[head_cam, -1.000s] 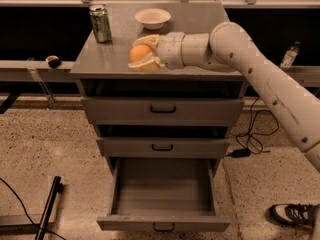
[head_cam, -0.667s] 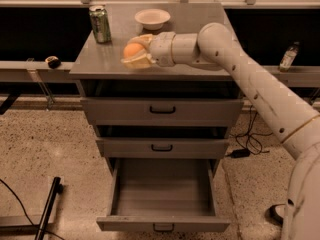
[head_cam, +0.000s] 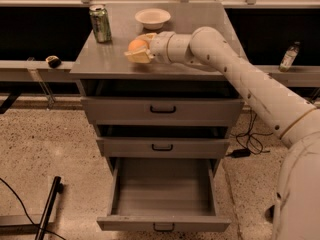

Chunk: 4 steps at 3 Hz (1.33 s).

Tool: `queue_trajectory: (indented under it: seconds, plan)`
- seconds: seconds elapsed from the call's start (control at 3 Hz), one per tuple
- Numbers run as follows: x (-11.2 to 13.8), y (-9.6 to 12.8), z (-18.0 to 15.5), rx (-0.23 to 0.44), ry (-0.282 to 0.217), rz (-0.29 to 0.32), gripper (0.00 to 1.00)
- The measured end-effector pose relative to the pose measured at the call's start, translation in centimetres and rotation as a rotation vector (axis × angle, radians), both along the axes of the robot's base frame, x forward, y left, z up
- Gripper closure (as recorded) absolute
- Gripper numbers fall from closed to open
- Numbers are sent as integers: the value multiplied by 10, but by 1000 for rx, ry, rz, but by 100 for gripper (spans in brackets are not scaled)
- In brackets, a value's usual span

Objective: Pick orange from bottom drawer and place on counter

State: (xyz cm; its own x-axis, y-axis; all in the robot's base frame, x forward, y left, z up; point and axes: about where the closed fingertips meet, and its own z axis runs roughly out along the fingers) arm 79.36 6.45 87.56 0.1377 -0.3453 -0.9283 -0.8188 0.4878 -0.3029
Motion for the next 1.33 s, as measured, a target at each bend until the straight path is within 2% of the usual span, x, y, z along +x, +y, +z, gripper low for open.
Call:
queue_trajectory:
  seconds: [0.33,1.33]
  plan:
    - [19,-5,-7,15,32,-52,81]
    - [19,-5,-8,15,36,-54,11]
